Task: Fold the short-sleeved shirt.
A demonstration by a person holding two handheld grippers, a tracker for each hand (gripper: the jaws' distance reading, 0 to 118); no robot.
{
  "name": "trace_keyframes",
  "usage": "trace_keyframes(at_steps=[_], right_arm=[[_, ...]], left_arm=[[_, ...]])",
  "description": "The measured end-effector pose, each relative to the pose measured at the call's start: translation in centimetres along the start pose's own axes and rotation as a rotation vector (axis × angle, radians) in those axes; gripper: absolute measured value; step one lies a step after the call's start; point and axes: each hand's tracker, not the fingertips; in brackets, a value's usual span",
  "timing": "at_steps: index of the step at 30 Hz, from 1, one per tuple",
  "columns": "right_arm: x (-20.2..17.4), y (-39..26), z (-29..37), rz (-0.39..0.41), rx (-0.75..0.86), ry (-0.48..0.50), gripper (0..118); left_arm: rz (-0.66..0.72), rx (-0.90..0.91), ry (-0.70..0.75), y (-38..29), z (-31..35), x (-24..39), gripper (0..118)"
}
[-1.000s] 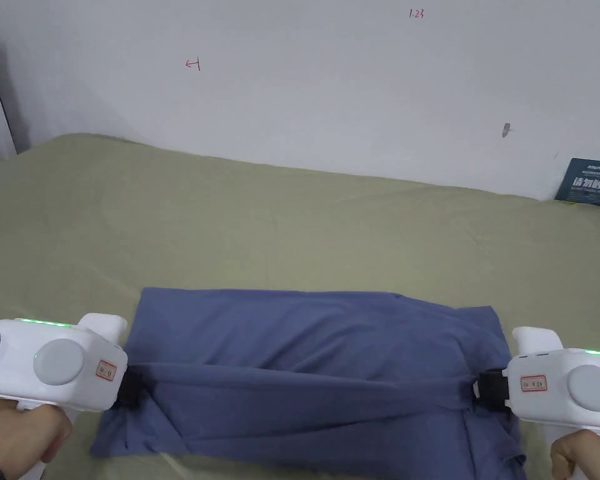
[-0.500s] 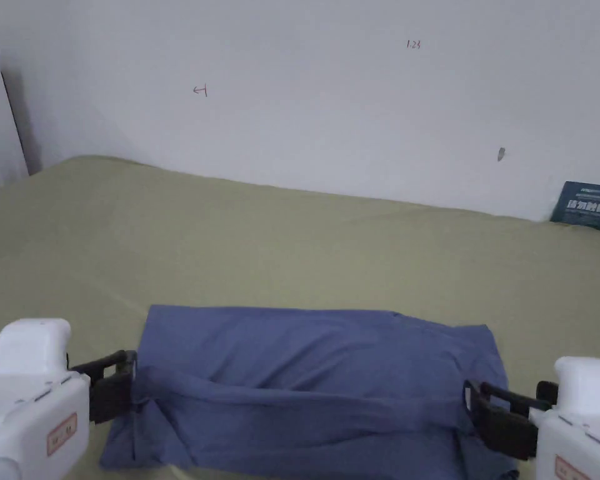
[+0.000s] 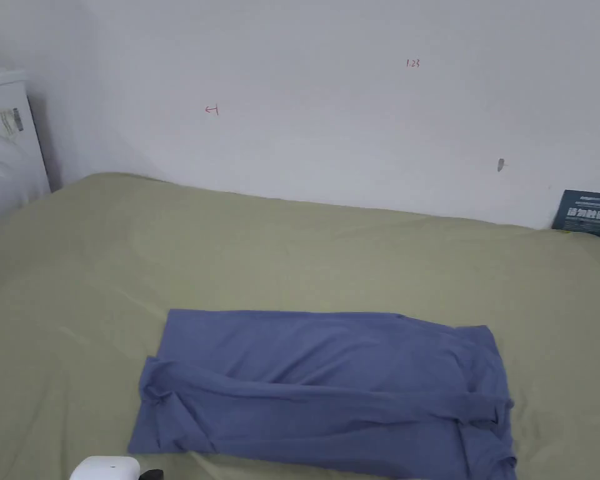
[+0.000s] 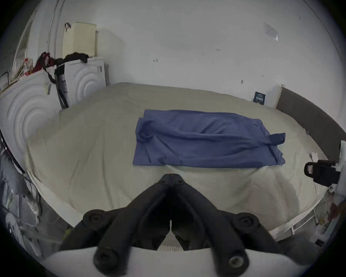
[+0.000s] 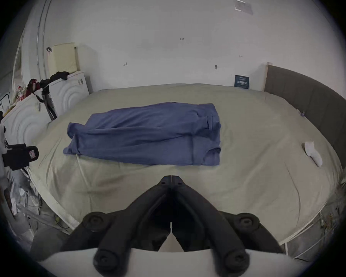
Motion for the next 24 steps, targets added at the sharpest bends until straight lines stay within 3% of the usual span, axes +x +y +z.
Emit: trace_keyframes(at_steps=[5, 8, 9, 10, 11, 19, 20, 21, 22, 23, 24], right_arm=[[0.7, 1.7, -0.6, -0.019, 0.025, 0.017, 1], [1.6, 2.2, -1.7, -0.024, 0.030, 0.031, 1], [1.9, 2.5, -2.0, -0.026, 0.029, 0.038, 1], [2.1, 2.8, -2.2, -0.029, 0.028, 0.044, 1], [2.3, 3.0, -2.5, -0.029, 0.029, 0.044, 1], [4.3, 4.2, -4.7, -0.051, 0.023, 0.026, 1], [4.8, 4.3, -5.2, -0.046, 0.022, 0.012, 1], [5.3, 4.3, -5.7, -0.044, 0.024, 0.003, 1], [5.8, 4.6, -6.2, -0.049, 0.020, -0.001, 3], [6.6, 4.8, -7.1, -0.068, -0.007, -0.011, 11], [7.4, 4.9, -8.2, -0.085, -0.030, 0.001, 44]], left_arm=[[0.106, -0.030, 0.037, 1.7, -5.3, -2.2, 1], [0.182, -0.097, 0.048, 2.5, -9.5, -3.8, 31], [0.206, -0.125, 0.028, 2.6, -11.3, -4.4, 57], [0.224, -0.141, 0.017, 2.7, -12.4, -4.8, 74], [0.240, -0.161, 0.008, 2.9, -13.5, -5.1, 77], [0.289, -0.254, -0.001, 3.3, -17.8, -5.4, 75], [0.272, -0.249, 0.013, 3.5, -17.6, -5.6, 70], [0.258, -0.246, 0.040, 3.5, -17.3, -5.6, 48], [0.267, -0.246, 0.028, 3.4, -17.2, -6.0, 17], [0.311, -0.237, -0.023, 3.2, -17.2, -6.3, 5], [0.325, -0.248, -0.037, 3.0, -17.3, -6.5, 6]])
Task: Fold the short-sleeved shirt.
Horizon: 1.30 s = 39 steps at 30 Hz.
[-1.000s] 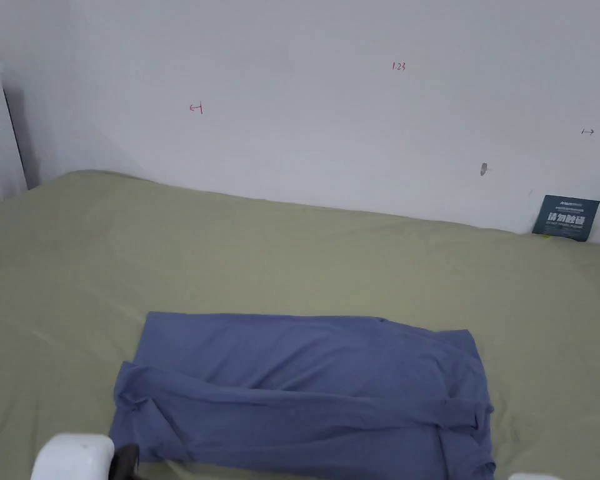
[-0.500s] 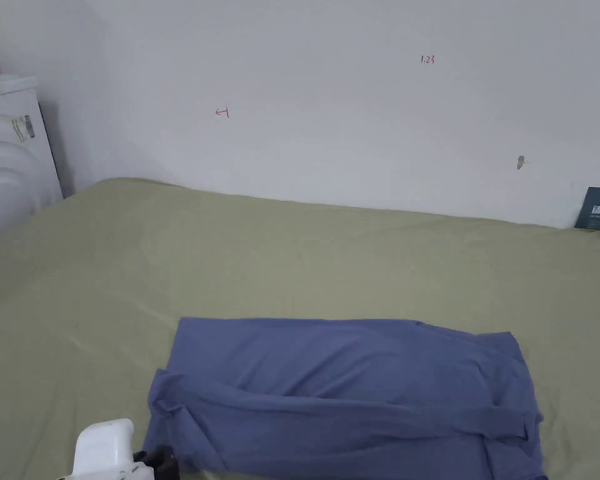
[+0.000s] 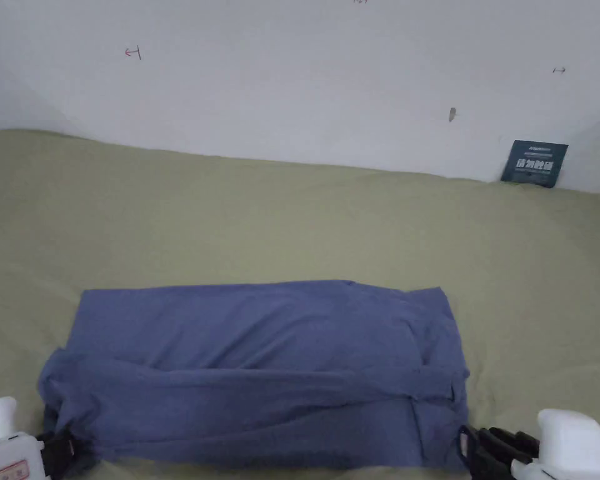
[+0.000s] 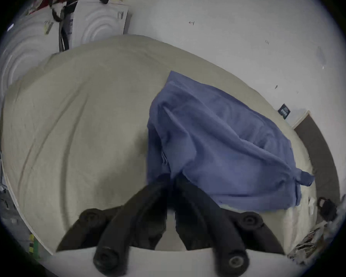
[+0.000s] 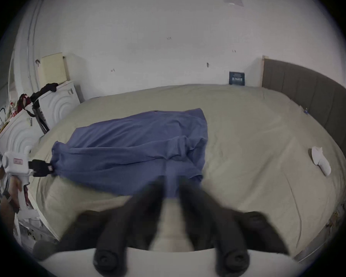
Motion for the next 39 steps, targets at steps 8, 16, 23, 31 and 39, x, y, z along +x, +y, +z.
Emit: trace_keyframes(at_steps=[8, 16, 23, 31, 39], right_arm=[[3.0, 0.3, -8.9, -0.111, -0.183, 0.030, 113], [0.9, 0.0, -11.3, -0.001, -0.232, -0.096, 12], [1.8, 1.2, -8.7, -0.044, -0.160, -0.046, 9], [1.1, 3.8, -2.5, -0.006, -0.101, -0.006, 9], [1.9, 2.7, 1.8, -0.084, -0.116, 0.010, 9]], left_arm=[[-0.054, -0.005, -0.002, 0.2, 0.6, 0.2, 6], [-0.057, 0.002, -0.028, -0.2, 0.5, 1.1, 6], [-0.122, 0.019, -0.063, 0.1, 2.8, 3.0, 5], [-0.182, 0.024, -0.115, 1.7, 5.4, 3.1, 5], [-0.180, -0.019, -0.167, 1.3, 8.2, 1.2, 5]])
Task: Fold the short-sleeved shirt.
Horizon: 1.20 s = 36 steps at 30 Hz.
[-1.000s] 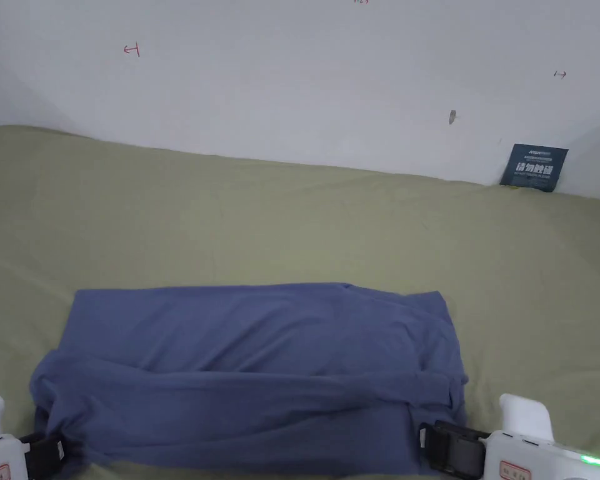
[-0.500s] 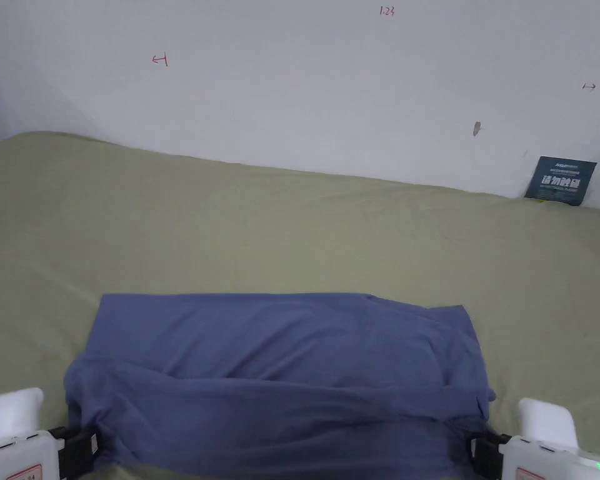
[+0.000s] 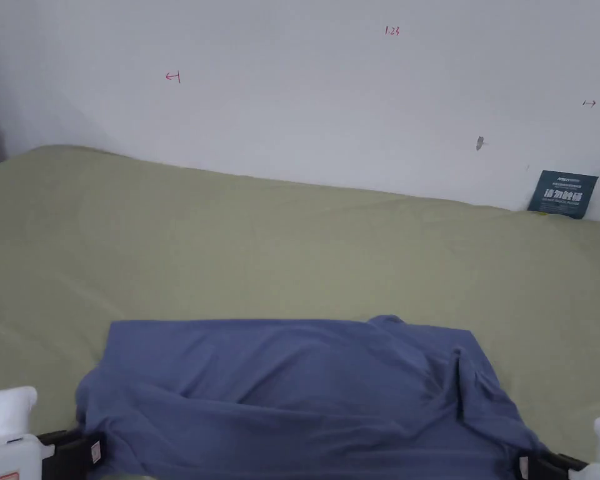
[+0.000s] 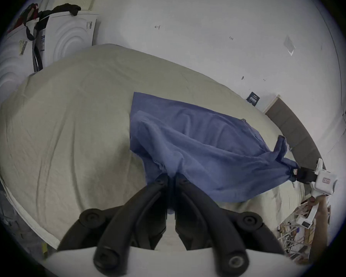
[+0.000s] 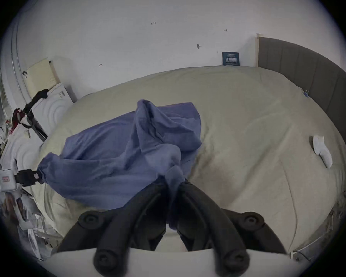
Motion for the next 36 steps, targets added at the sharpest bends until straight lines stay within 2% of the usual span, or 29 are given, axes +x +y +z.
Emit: trace_keyframes(at_steps=[5, 7, 12, 17, 23, 26, 29, 31, 32, 33, 34, 35, 36], right_arm=[[0.8, -2.3, 2.4, -0.026, -0.044, -0.009, 9], [1.0, -3.4, 3.7, -0.068, -0.073, -0.025, 9], [1.3, -6.4, 4.9, -0.041, -0.163, -0.055, 9], [1.7, -8.6, 4.4, -0.005, -0.202, -0.085, 9], [2.7, -9.7, 4.1, 0.025, -0.228, -0.168, 9], [3.4, -9.6, 4.7, -0.004, -0.223, -0.151, 9], [3.2, -9.4, 4.7, 0.007, -0.222, -0.140, 9], [2.6, -8.8, 5.4, 0.003, -0.217, -0.123, 12], [2.3, -8.5, 6.0, 0.001, -0.206, -0.121, 22], [2.1, -8.3, 6.6, 0.007, -0.182, -0.125, 49], [2.0, -7.9, 7.5, 0.028, -0.147, -0.159, 73], [1.9, -7.6, 8.4, 0.053, -0.119, -0.170, 82], [1.7, -7.2, 9.2, 0.075, -0.079, -0.183, 79]], left_arm=[[0.000, -0.045, -0.008, -1.6, 1.8, -1.1, 5], [-0.001, -0.067, -0.002, -2.6, 2.7, -1.6, 5], [-0.026, -0.144, 0.003, -5.5, 3.8, -2.0, 5], [0.005, -0.173, 0.006, -7.3, 3.5, -3.1, 5], [0.024, -0.210, 0.012, -8.9, 3.1, -4.3, 5], [0.038, -0.213, -0.002, -8.9, 3.7, -4.4, 5], [0.002, -0.232, -0.007, -9.1, 4.0, -3.9, 7], [-0.031, -0.241, 0.032, -9.1, 4.7, -3.2, 16], [-0.053, -0.240, 0.052, -9.1, 5.3, -3.0, 23], [-0.074, -0.229, 0.078, -9.0, 6.2, -2.8, 53], [-0.071, -0.204, 0.094, -8.8, 7.4, -2.5, 79], [-0.062, -0.194, 0.096, -8.6, 8.4, -2.4, 84], [-0.044, -0.145, 0.105, -8.3, 9.7, -2.4, 84]])
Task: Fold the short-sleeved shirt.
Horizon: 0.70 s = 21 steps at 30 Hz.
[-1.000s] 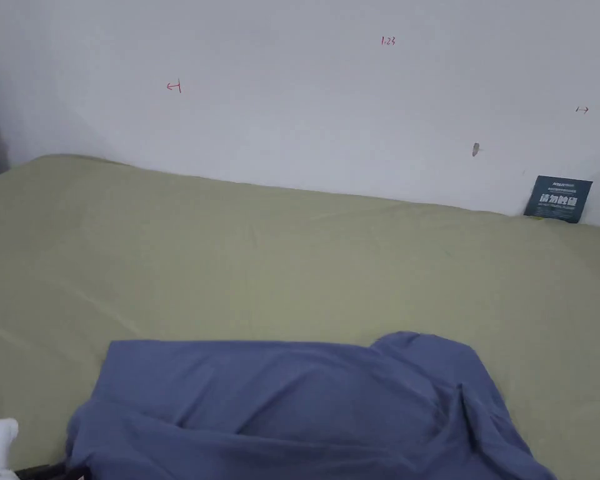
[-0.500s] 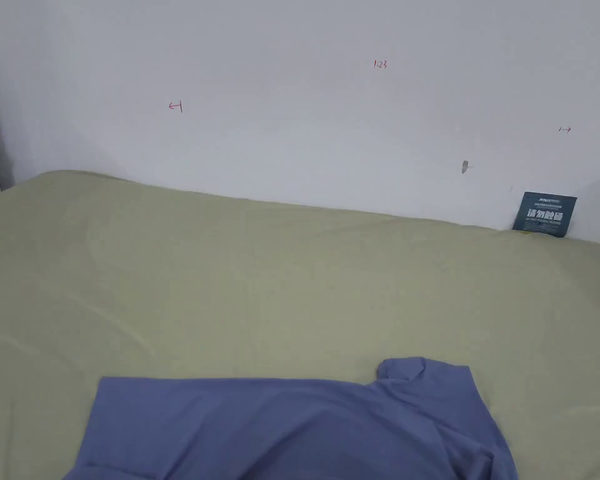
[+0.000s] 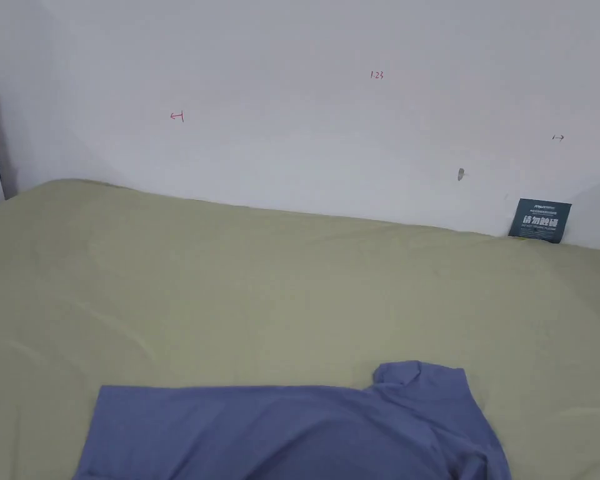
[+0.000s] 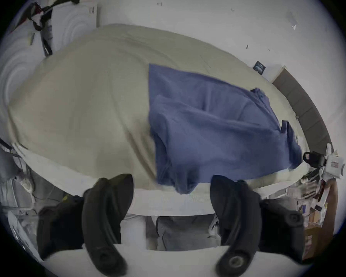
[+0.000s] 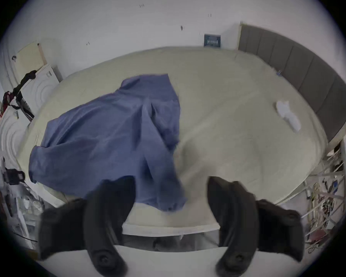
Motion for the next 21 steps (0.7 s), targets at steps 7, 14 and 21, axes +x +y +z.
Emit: trace_keyframes(at_steps=[7, 14, 21], right_arm=[[-3.6, 2.4, 5.6, 0.037, 0.224, 0.092, 80], [-11.3, 1.2, 5.9, 0.134, 0.251, 0.146, 71], [-15.7, -2.6, 4.4, 0.211, 0.196, 0.162, 1]], left_arm=[[-0.047, 0.354, 0.092, 2.3, 6.8, 4.8, 83], [-0.279, 0.385, 0.140, 0.8, 4.1, 14.1, 3], [-0.304, 0.314, 0.061, -3.4, 1.7, 18.3, 0]])
